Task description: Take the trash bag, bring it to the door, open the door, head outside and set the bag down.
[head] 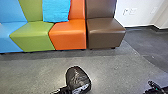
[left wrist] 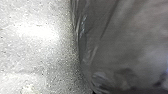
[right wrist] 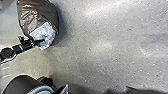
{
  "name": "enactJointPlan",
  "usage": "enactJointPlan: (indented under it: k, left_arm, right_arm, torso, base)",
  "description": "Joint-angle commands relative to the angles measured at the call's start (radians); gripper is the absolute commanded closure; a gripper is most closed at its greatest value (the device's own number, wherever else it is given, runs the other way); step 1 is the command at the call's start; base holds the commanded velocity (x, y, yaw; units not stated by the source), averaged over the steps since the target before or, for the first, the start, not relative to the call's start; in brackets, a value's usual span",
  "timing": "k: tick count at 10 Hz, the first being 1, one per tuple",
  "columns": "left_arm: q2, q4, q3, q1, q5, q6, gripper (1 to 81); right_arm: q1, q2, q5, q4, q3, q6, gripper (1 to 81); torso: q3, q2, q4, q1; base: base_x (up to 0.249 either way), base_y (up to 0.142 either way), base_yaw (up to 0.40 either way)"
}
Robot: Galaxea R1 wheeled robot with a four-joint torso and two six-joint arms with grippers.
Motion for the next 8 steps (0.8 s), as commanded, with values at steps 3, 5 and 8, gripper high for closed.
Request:
enactJointPlan:
  k: [3,5,8]
  left_arm:
    - [-0.036,0.005,-0.005,-0.055,0.097,-0.001,81.1]
    - [-0.038,0.002,-0.005,-0.055,0.105,-0.001,81.1]
    - [-0.042,0.003,-0.002,-0.058,0.115,-0.001,81.1]
  right_arm:
    - [0.075,-0.029,-0.056,0.018,-0.001,0.0,1.0]
    - [0.074,-0.016,-0.056,0.019,-0.01,0.002,1.0]
    - [0.074,-0.013,-0.056,0.021,-0.018,0.002,1.0]
  torso:
    - [0.0,0.0,0.0,0.0]
    - [0.0,0.0,0.0,0.0]
    - [0.0,0.104,0.0,-0.067]
  base:
    - [0.0,0.0,0.0]
    - [0.0,0.0,0.0]
    - [0.0,0.0,0.0]
